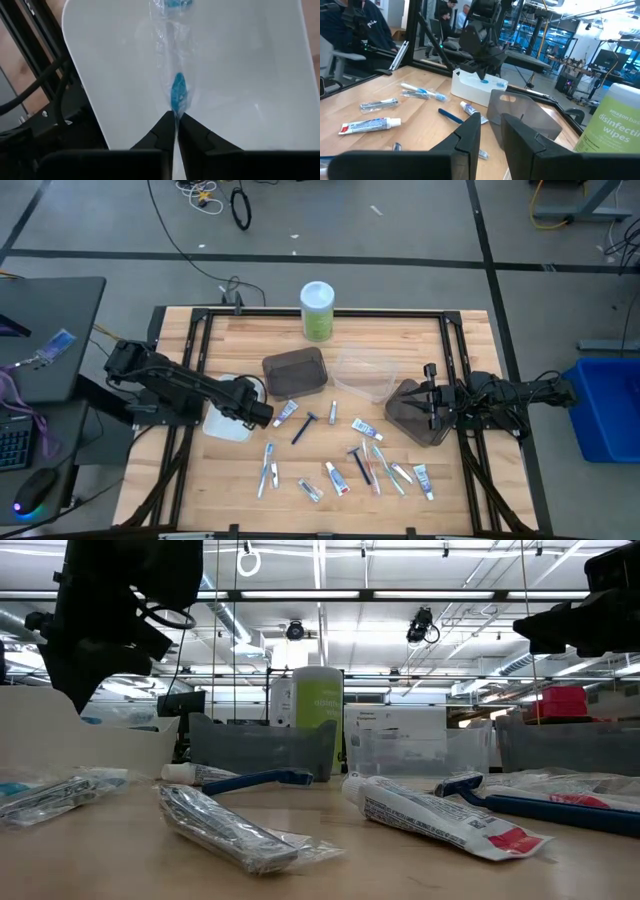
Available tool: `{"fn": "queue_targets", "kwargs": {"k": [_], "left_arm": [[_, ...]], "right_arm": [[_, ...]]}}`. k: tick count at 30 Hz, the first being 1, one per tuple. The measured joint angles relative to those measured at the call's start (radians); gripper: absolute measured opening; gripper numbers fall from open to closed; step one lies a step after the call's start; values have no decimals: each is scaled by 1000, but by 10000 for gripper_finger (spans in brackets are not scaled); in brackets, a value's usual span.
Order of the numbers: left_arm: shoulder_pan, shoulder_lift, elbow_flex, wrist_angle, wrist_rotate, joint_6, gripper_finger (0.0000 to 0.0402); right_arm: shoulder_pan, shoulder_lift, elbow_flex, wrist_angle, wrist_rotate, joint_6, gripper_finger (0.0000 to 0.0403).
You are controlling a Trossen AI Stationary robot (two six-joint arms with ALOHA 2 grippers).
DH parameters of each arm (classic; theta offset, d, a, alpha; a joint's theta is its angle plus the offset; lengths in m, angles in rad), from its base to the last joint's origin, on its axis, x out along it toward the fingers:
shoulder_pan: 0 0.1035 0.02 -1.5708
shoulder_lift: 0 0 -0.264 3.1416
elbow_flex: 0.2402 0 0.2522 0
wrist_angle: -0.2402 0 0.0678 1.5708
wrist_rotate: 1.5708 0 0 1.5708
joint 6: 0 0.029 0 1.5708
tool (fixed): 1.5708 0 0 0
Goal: Pick & Place Travel size toiletries
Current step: Put the blue toothbrush into the white bin, then put the toothpaste into the left black bin
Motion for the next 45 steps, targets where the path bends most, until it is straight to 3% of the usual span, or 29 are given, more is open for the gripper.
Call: {"fn": "queue_targets", "kwargs": {"k": [14, 23, 28, 32, 38, 42, 45], "left_arm": [[0, 0, 10, -5, -1, 101, 99], [-1, 0, 241, -57, -30, 164, 104], [-10, 0, 347, 95, -188, 206, 99], [-15, 0, 354, 297, -284, 336, 99], [-15, 0, 289, 556, -185, 464, 98], [-16, 0, 232, 627, -91, 542, 99], [-16, 0, 190, 628, -83, 591, 104]], "right_arm": [[0, 0, 0, 0, 0, -2, 86], [0, 0, 0, 0, 0, -2, 86], [0, 0, 0, 0, 0, -2, 86], [0, 0, 0, 0, 0, -2, 86], [0, 0, 0, 0, 0, -6, 86], [0, 1, 0, 0, 0, -6, 86], [0, 1, 0, 0, 0, -6, 86]]}}
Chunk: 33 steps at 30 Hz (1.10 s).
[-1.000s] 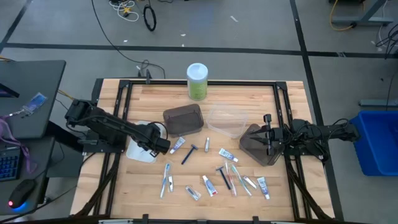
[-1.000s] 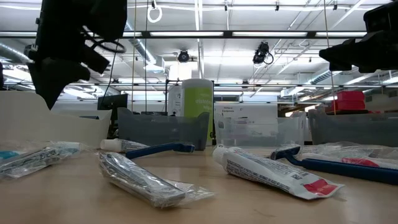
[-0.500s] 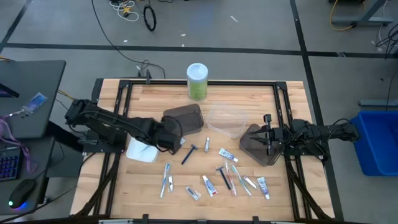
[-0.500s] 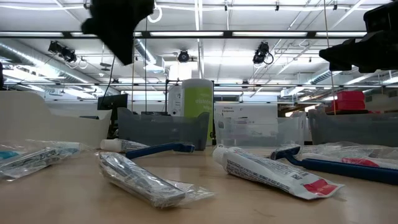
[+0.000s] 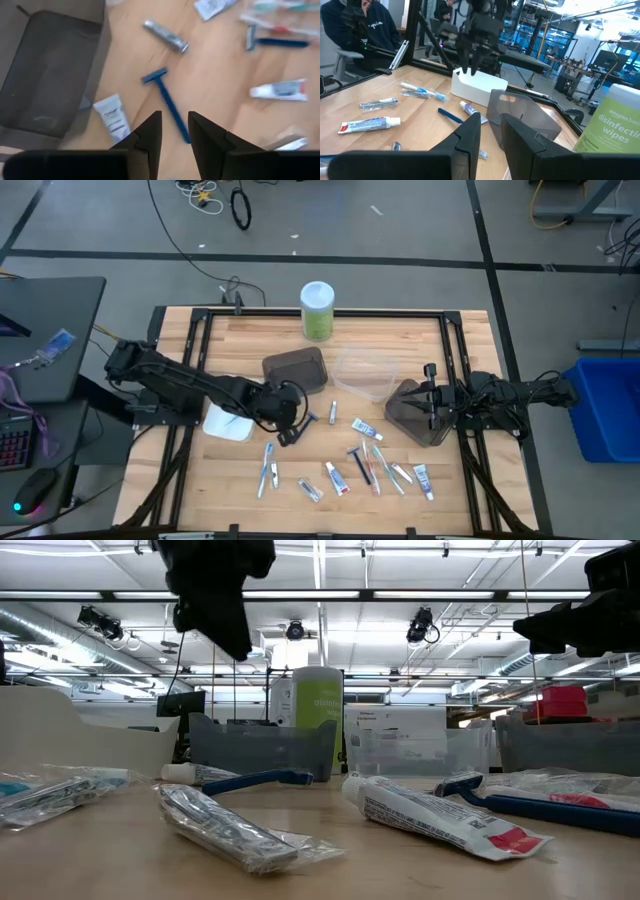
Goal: Pick & Place Travel size toiletries
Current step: Put the toothpaste into the left black bin
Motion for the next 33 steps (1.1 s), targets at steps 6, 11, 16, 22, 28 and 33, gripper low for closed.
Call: {"fn": "queue_targets", "kwargs": {"k": [6, 11, 16, 22, 28, 33], "left_arm": [[0, 0, -116, -3, 7, -29, 125], [0, 0, -186, 2, 34, -87, 136], [0, 0, -229, 64, 35, -142, 137], [9, 0, -239, 199, 78, -120, 138], [53, 0, -183, 161, 181, -93, 138], [75, 0, -120, 166, 164, -38, 138]], "right_arm": [[0, 0, 0, 0, 0, 0, 86], [0, 0, 0, 0, 0, 0, 86], [0, 0, 0, 0, 0, 0, 86], [0, 0, 0, 0, 0, 0, 86], [0, 0, 0, 0, 0, 0, 86], [0, 0, 0, 0, 0, 0, 86]]}}
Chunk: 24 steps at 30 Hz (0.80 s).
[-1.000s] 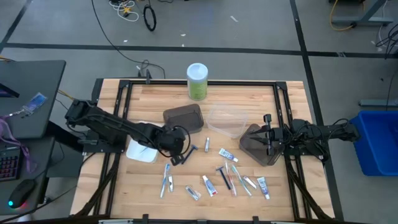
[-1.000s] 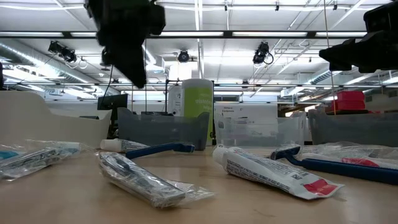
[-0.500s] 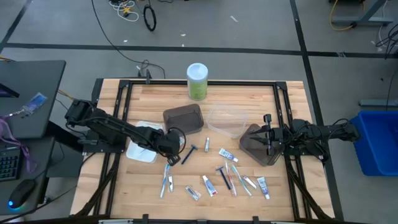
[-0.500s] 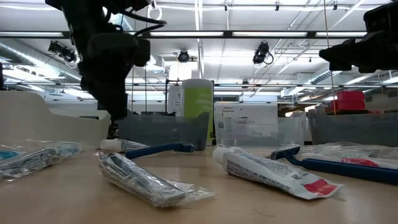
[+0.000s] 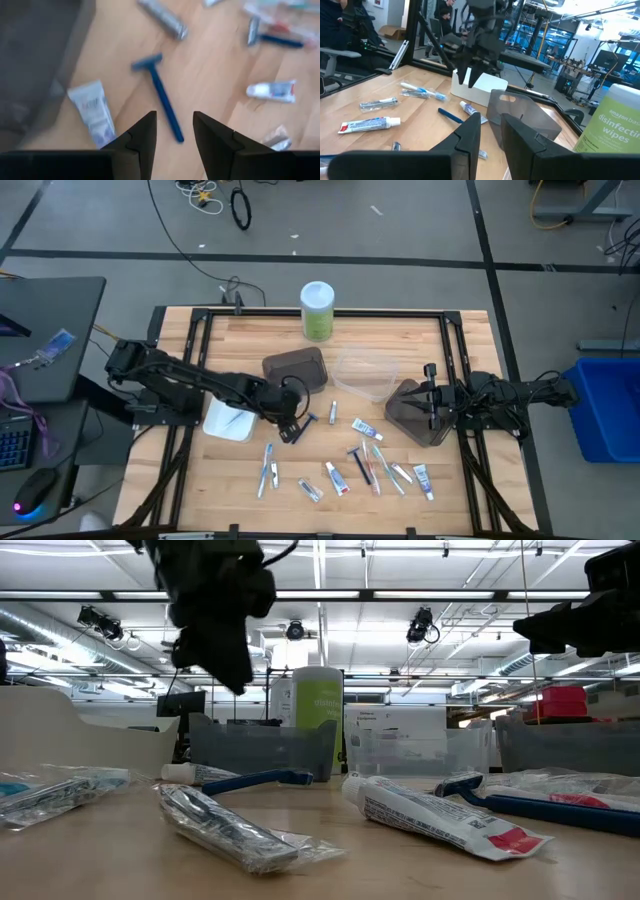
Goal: Pick & Place Travel size toiletries
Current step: Put the toothpaste into the left black bin
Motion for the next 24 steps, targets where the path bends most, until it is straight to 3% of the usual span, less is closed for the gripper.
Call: {"fn": "queue_targets", "kwargs": {"k": [8, 16, 24], "left_arm": [[-11, 29, 23, -19, -39, 31, 138], [-11, 179, 23, -46, 86, 63, 133], [37, 153, 25, -76, 116, 101, 112]], "right_arm": [[0, 0, 0, 0, 0, 0, 86], [0, 16, 0, -2, 0, 0, 86], [0, 34, 0, 0, 0, 0, 86]]}}
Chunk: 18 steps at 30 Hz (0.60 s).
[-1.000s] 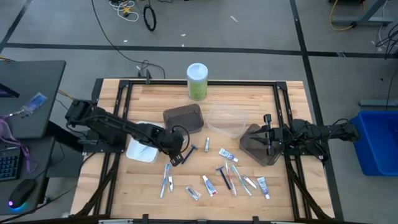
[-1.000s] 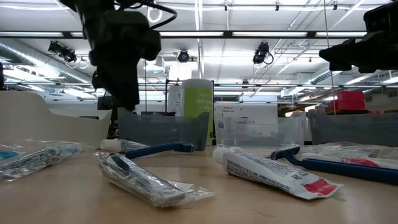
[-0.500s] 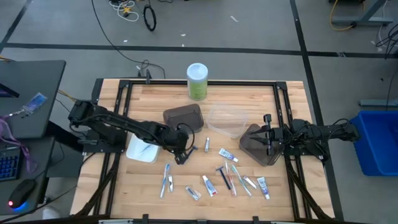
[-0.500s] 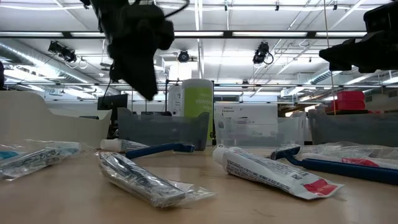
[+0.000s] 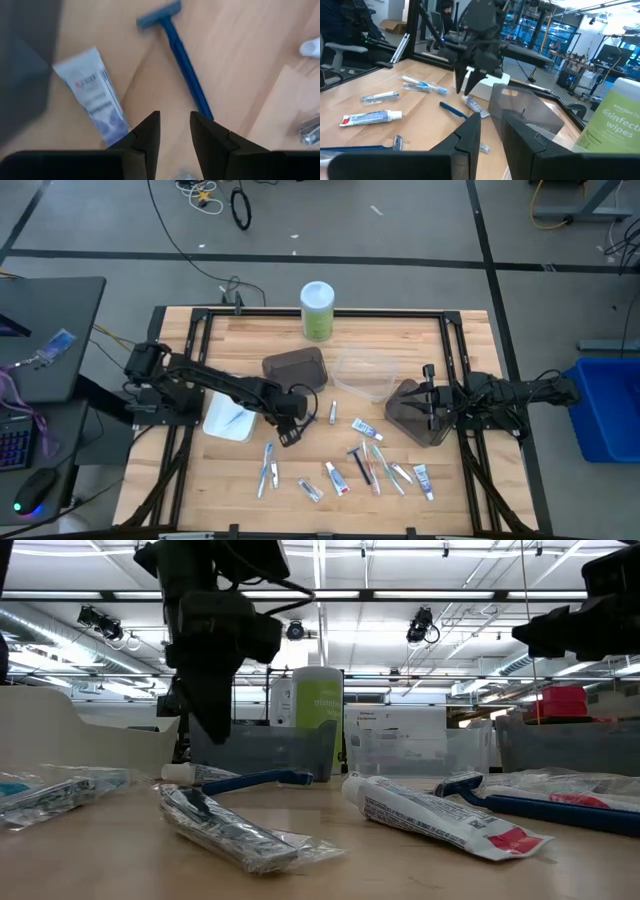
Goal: Pick & Place Travel size toiletries
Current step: Put the toothpaste into the left black bin
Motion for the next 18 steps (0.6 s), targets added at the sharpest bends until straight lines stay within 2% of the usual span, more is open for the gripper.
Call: {"fn": "queue_targets", "kwargs": {"k": [3, 9, 14, 18], "left_arm": [[17, -7, -1, -49, -1, 64, 103], [20, -8, -12, -81, -16, 58, 101], [17, -8, -14, -119, -24, 39, 128], [17, -8, -14, -136, -68, 38, 161]], "right_arm": [[0, 4, 0, 0, 0, 0, 86], [0, 6, 0, 0, 2, 0, 86], [0, 6, 0, 0, 2, -4, 86], [0, 6, 0, 0, 3, -4, 86]]}}
